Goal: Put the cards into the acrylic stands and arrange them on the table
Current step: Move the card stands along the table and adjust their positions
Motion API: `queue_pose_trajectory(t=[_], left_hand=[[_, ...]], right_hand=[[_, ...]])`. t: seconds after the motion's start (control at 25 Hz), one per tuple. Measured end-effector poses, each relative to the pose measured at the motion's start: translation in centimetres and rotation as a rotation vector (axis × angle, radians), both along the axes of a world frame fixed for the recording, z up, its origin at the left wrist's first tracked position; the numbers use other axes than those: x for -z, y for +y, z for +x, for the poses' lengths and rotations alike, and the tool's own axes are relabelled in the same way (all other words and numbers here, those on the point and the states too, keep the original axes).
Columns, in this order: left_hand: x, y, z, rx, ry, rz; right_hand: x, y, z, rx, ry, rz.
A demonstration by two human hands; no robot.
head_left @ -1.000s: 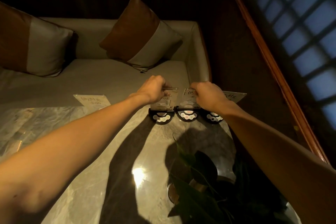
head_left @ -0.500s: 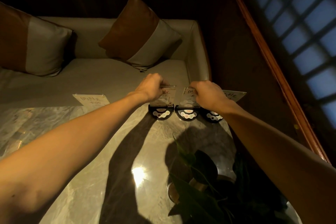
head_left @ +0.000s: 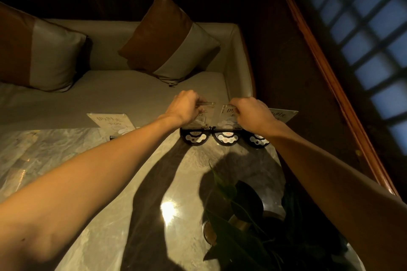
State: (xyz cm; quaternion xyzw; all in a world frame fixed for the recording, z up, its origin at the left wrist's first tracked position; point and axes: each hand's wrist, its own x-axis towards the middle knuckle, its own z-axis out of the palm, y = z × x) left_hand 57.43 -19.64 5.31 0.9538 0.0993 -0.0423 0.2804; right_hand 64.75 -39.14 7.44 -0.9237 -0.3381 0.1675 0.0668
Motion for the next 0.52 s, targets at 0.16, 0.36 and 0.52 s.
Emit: queue_pose_trajectory(t=[0.16, 0.36, 0.52], left_hand=[[0.28, -0.03, 0.08, 0.004, 0.02, -0.046], [0.7, -0.11, -0.36, -0.014, 0.002, -0.071], [0.96, 0.04, -0.38, -0.038, -0.004, -0.112]], right_hand=[[-0.01, -0.06, -0.16, 0.009, 0.018, 0.001], [0.08, -0.15, -0.06, 0.008, 0.018, 0.013], [0.13, -0.18, -0.11, 0.004, 0.017, 0.02]])
